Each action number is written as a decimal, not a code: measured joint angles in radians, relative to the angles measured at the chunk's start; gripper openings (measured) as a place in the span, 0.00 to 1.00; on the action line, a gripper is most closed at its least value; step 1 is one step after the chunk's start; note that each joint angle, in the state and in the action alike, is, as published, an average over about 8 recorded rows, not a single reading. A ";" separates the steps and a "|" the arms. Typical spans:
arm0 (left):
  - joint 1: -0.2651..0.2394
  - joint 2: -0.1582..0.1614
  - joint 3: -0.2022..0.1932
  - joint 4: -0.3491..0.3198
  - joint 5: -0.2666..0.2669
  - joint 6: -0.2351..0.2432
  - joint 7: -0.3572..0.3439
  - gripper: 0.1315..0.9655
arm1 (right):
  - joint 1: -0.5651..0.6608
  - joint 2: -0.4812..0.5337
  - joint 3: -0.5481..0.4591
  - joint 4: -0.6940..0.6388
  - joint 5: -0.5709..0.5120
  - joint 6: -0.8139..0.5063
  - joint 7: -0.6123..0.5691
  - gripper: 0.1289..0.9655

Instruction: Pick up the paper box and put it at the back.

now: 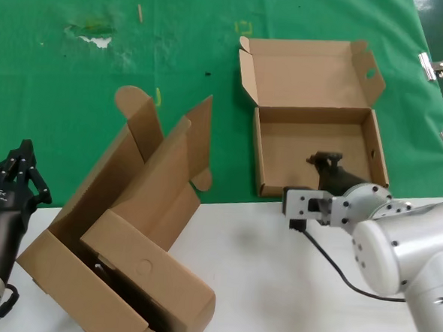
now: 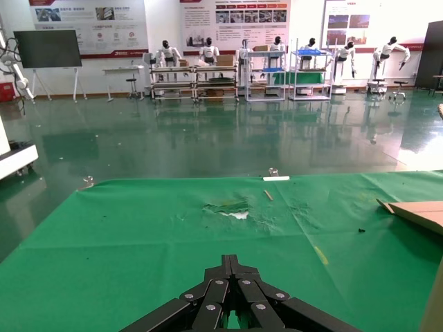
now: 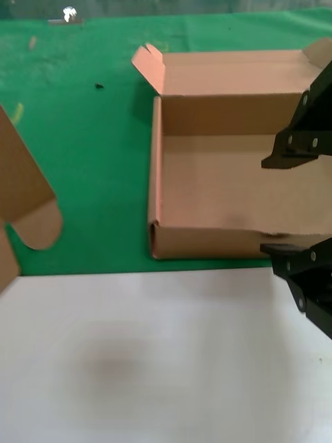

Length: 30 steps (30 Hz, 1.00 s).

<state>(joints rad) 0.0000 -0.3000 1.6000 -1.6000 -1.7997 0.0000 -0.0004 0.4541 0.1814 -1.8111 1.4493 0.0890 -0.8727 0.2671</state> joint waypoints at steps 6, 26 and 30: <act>0.000 0.000 0.000 0.000 0.000 0.000 0.000 0.01 | -0.031 0.044 0.041 0.138 0.099 -0.047 -0.013 0.34; 0.000 0.000 0.000 0.000 0.000 0.000 0.000 0.02 | -0.394 0.257 0.518 0.591 0.657 0.277 0.015 0.83; 0.000 0.000 0.000 0.000 0.000 0.000 0.000 0.04 | -0.387 0.249 0.498 0.575 0.683 0.288 0.003 0.90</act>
<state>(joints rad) 0.0000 -0.3000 1.6001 -1.6000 -1.7997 0.0000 -0.0004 0.0667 0.4307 -1.3134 2.0246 0.7717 -0.5845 0.2703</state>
